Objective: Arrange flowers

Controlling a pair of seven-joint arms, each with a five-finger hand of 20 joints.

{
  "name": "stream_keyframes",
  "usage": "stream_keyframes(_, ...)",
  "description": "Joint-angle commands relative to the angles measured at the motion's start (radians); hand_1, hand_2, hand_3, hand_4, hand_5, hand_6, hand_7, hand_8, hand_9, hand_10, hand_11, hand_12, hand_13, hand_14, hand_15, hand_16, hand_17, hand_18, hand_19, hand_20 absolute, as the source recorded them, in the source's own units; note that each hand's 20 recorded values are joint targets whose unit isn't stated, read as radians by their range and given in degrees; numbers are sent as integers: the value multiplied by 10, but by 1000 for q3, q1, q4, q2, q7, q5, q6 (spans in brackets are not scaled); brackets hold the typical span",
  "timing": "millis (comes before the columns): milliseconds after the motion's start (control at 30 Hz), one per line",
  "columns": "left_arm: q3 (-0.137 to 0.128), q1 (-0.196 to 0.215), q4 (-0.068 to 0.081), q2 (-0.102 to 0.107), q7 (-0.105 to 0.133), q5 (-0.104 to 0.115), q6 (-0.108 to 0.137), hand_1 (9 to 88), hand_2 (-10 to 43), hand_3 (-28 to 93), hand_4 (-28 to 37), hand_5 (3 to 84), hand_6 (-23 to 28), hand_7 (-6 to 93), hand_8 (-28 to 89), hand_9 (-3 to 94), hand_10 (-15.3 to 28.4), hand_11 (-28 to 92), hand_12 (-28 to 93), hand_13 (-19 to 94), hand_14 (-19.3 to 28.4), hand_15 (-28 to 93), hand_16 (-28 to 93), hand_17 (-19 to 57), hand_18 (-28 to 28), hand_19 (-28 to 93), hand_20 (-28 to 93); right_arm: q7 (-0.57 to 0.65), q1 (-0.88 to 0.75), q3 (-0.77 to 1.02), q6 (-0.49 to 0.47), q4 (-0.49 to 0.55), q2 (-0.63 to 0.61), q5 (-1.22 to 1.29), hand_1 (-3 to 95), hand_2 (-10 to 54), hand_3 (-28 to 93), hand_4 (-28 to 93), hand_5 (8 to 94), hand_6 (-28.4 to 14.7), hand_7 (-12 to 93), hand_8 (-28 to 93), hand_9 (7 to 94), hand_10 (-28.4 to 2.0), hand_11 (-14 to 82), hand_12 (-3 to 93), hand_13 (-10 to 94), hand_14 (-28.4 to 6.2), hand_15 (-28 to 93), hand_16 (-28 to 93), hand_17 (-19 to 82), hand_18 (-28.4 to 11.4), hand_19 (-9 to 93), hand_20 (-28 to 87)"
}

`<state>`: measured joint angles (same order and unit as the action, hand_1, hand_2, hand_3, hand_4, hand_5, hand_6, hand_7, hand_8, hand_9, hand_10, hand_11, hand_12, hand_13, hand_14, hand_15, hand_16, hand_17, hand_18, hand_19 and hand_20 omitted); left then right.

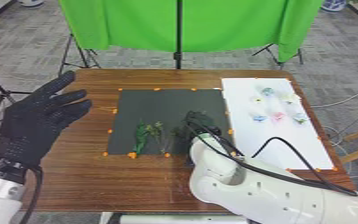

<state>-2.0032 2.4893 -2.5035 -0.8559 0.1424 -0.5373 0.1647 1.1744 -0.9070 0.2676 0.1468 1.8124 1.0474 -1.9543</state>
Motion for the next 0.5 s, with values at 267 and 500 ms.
stream_keyframes(267,-1,12,-12,-11,-12,-9,1,233,83,752,-249,304,74,160,-107,282,216,281,114,204,284,499,-91,-100,276,593,154,82,39,-29,-45,-52,-5,-28,488,-95,729,-223,929,-30,193,122,937,-103,476,134,908,-66,697,184,414,-237,932,156)
stream_keyframes(500,-2,4,-13,-8,-27,-9,11,232,83,752,-250,304,75,160,-107,283,215,282,114,204,284,499,-91,-100,276,593,154,74,59,-38,-63,-32,-10,-45,445,-94,721,-226,933,-25,181,79,937,-104,467,132,911,-67,688,189,421,-238,932,148)
